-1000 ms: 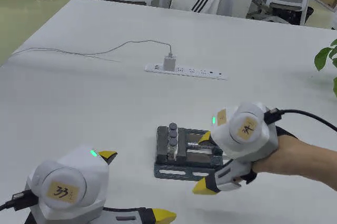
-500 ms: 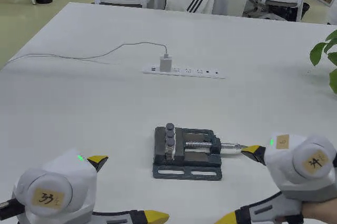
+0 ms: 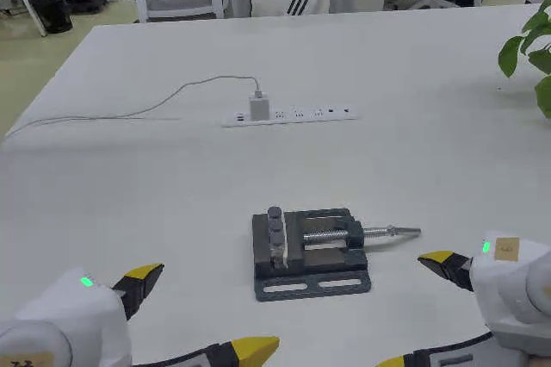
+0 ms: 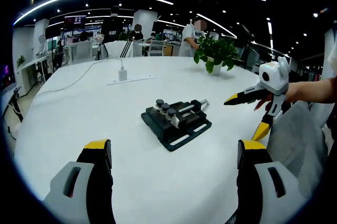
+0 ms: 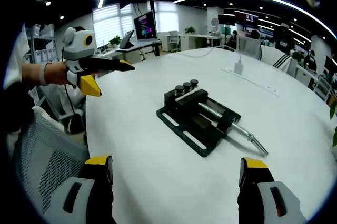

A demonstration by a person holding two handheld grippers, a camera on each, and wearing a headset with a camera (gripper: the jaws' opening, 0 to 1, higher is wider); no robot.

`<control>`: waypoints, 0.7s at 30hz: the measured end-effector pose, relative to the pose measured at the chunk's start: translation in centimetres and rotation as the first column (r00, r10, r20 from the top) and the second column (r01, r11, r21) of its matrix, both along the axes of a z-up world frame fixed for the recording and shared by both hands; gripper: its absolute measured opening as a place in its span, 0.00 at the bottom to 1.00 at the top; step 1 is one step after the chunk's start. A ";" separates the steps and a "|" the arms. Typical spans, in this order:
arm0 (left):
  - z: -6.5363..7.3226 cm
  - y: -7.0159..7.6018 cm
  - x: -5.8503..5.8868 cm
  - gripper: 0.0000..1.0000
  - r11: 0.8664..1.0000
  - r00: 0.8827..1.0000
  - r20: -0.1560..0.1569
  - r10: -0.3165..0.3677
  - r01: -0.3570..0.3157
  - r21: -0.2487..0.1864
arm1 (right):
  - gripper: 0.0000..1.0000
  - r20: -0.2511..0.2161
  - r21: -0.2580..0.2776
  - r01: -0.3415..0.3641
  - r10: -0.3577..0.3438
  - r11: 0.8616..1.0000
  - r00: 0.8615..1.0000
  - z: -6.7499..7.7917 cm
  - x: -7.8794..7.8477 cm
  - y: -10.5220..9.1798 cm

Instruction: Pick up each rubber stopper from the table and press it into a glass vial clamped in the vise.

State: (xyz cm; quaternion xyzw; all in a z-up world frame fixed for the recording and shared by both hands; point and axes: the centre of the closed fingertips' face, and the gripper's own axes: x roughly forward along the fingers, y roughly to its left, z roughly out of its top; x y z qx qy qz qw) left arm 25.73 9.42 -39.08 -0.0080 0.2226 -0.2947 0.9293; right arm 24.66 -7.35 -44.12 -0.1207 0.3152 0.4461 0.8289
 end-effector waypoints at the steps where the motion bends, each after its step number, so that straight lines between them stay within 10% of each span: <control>1: 0.0 0.1 0.1 0.99 1.000 1.000 -0.001 0.004 -0.004 -0.001 | 0.99 -0.005 0.002 0.005 -0.005 1.000 1.000 -0.1 -0.1 0.0; 21: -1.4 0.3 -0.4 0.99 1.000 0.998 -0.061 0.007 -0.008 -0.004 | 0.99 -0.026 0.048 0.091 -0.090 0.995 0.996 0.1 -0.3 -0.3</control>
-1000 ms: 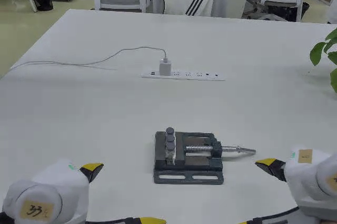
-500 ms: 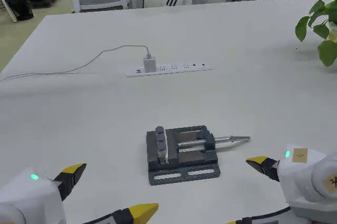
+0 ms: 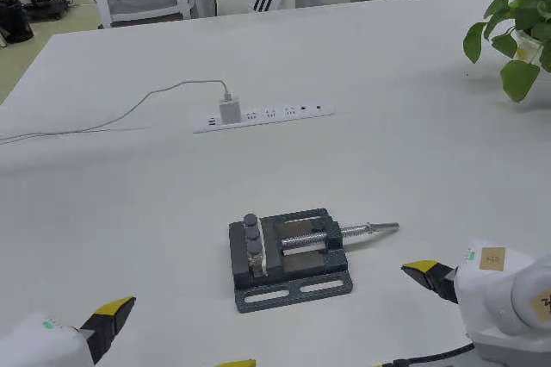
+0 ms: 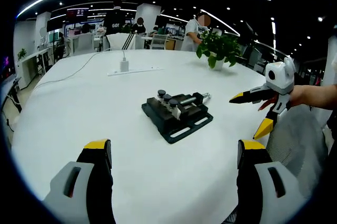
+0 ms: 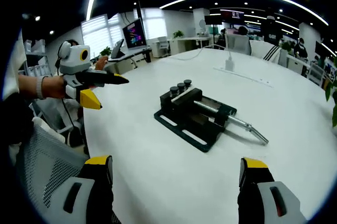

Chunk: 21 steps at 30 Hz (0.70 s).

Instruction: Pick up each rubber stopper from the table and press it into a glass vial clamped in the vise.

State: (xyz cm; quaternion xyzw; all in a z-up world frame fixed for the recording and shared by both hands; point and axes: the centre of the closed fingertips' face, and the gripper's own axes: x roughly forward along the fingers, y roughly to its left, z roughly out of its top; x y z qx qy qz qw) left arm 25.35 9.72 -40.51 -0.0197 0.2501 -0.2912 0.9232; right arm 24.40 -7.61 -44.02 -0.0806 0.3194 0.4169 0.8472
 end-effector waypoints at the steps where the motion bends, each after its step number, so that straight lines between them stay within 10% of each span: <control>1: 0.0 -0.1 -0.1 0.99 1.000 1.000 -0.001 -0.001 0.001 -0.002 | 0.99 -0.004 0.001 0.006 -0.006 1.000 1.000 0.0 0.0 -0.1; 21: -0.5 -0.5 -0.4 0.99 1.000 1.000 -0.008 -0.003 0.003 -0.008 | 0.99 -0.024 0.025 0.062 -0.061 0.998 0.998 -0.6 -0.5 -0.7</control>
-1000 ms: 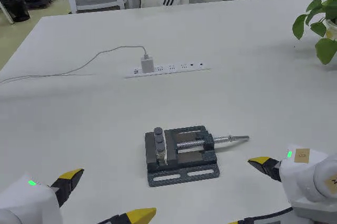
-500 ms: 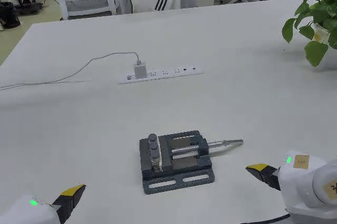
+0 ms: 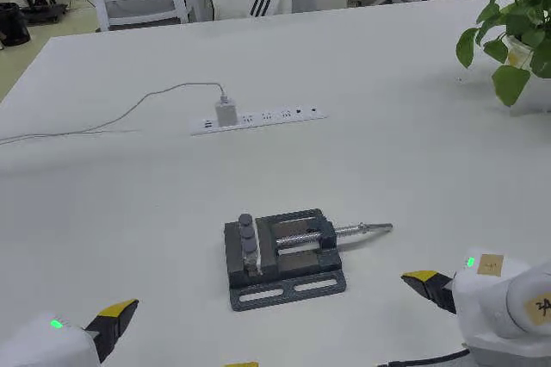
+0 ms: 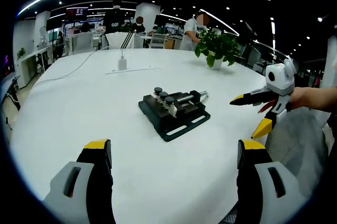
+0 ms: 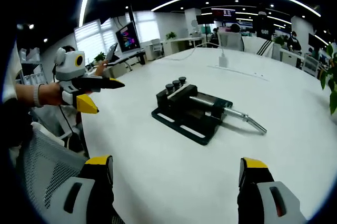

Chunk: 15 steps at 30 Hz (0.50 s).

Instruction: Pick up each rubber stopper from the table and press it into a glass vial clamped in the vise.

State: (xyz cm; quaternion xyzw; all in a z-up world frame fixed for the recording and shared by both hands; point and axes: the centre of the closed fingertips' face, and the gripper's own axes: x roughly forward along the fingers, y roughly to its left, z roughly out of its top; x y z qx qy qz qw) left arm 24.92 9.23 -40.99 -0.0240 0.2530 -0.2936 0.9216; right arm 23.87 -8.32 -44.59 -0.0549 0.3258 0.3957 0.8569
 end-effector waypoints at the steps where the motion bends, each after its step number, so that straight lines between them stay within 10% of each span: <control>1: -0.1 0.0 -0.1 0.99 1.000 1.000 -0.003 0.000 0.000 -0.002 | 0.98 -0.001 -0.003 0.000 0.000 1.000 1.000 -0.1 0.0 -0.1; 15: -0.8 -0.2 -0.7 0.99 1.000 1.000 -0.011 0.017 -0.017 -0.019 | 0.97 -0.005 0.022 0.040 -0.040 0.999 0.999 -0.4 0.0 -0.6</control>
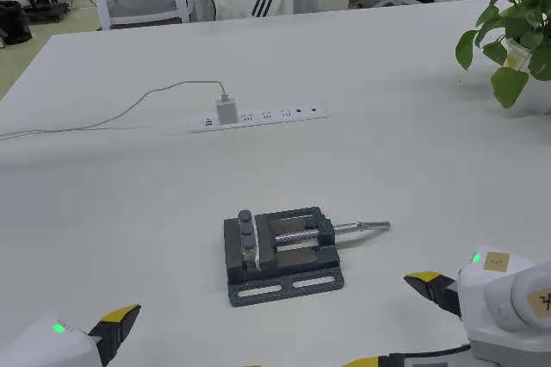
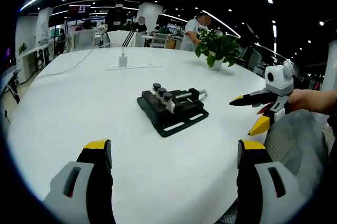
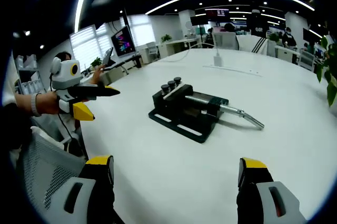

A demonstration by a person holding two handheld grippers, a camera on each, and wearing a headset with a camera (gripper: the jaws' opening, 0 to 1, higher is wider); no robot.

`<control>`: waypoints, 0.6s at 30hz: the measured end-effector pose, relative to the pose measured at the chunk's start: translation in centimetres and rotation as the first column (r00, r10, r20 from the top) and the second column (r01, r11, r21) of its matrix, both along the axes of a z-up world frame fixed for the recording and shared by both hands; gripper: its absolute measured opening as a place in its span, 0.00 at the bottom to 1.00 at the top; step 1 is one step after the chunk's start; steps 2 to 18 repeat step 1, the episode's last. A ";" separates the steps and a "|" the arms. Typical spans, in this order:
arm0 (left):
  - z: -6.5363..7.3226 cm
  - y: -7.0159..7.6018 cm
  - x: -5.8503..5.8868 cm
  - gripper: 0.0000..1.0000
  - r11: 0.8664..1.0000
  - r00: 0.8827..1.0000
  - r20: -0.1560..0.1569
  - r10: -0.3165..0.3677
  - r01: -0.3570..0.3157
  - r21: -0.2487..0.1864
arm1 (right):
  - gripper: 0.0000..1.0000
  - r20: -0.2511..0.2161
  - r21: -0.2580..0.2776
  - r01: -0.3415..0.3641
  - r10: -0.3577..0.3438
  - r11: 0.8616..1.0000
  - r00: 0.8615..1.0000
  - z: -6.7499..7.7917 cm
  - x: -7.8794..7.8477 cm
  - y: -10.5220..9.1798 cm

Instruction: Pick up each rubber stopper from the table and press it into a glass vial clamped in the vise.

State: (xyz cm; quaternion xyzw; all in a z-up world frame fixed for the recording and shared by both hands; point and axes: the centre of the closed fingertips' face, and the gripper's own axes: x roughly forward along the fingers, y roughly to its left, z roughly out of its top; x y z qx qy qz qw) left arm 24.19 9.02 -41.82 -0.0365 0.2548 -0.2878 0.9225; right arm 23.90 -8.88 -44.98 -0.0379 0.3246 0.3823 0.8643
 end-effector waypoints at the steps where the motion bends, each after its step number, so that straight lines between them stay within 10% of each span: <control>1: -0.2 0.1 0.0 0.99 1.000 1.000 -0.005 0.000 0.000 0.004 | 0.97 0.001 -0.013 0.000 0.000 1.000 1.000 -0.2 0.0 -0.2; 18: -0.2 0.1 0.0 0.99 1.000 1.000 -0.005 0.000 0.000 0.004 | 0.97 0.001 -0.013 0.000 0.000 1.000 1.000 -0.2 0.0 -0.2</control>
